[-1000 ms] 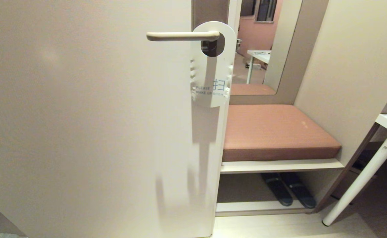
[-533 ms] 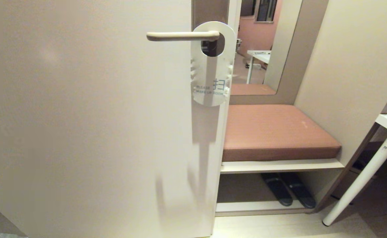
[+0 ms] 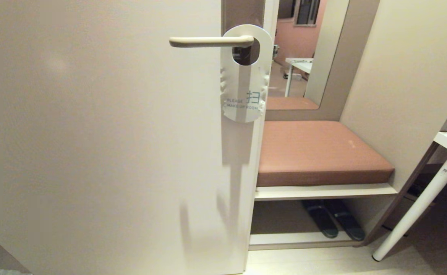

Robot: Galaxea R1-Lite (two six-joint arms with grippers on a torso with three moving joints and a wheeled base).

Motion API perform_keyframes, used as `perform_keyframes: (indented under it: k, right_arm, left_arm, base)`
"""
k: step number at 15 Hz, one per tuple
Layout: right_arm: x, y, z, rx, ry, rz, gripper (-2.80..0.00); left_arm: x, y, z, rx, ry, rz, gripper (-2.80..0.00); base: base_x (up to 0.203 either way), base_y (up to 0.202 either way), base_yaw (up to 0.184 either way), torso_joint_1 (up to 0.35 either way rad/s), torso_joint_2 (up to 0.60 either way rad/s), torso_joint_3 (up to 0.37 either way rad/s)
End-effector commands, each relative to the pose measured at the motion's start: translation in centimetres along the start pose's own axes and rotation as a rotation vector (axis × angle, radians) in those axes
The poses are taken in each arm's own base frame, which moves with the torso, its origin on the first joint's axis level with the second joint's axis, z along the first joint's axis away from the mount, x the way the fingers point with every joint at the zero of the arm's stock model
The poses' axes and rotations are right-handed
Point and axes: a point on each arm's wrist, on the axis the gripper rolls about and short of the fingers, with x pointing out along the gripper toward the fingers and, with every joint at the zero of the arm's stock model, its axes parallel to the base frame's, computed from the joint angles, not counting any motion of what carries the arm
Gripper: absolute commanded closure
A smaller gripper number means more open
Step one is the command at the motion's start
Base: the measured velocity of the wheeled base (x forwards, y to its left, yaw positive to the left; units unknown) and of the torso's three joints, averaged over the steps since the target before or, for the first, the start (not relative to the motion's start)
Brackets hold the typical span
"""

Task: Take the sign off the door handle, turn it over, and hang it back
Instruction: Take down the sign

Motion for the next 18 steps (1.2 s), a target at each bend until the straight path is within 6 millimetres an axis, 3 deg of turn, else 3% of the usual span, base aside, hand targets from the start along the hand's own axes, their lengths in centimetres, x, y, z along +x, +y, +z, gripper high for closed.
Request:
perform_keyframes:
  k: [1, 6, 13, 18]
  right_arm:
    - [4.3, -0.1, 2.1, 0.007, 0.09, -0.003, 0.0]
    - [10.1, -0.1, 6.4, 0.013, 0.101, 0.017, 0.0]
    - [11.4, 1.1, 7.6, 0.035, 0.098, 0.528, 0.0]
    - [14.2, 1.9, 9.5, -0.002, 0.072, 0.84, 0.0]
  left_arm:
    - [0.0, 0.0, 0.0, 0.0, 0.001, 0.0, 0.0]
    - [0.0, 0.0, 0.0, 0.0, 0.001, 0.0, 0.0]
    - [0.0, 0.0, 0.0, 0.0, 0.001, 0.0, 0.0]
    - [0.0, 0.0, 0.0, 0.0, 0.001, 0.0, 0.0]
  base:
    - [0.0, 0.0, 0.0, 0.0, 0.0, 0.0]
    - [0.0, 0.0, 0.0, 0.0, 0.0, 0.0]
    - [0.0, 0.0, 0.0, 0.0, 0.0, 0.0]
    - [0.0, 0.0, 0.0, 0.0, 0.0, 0.0]
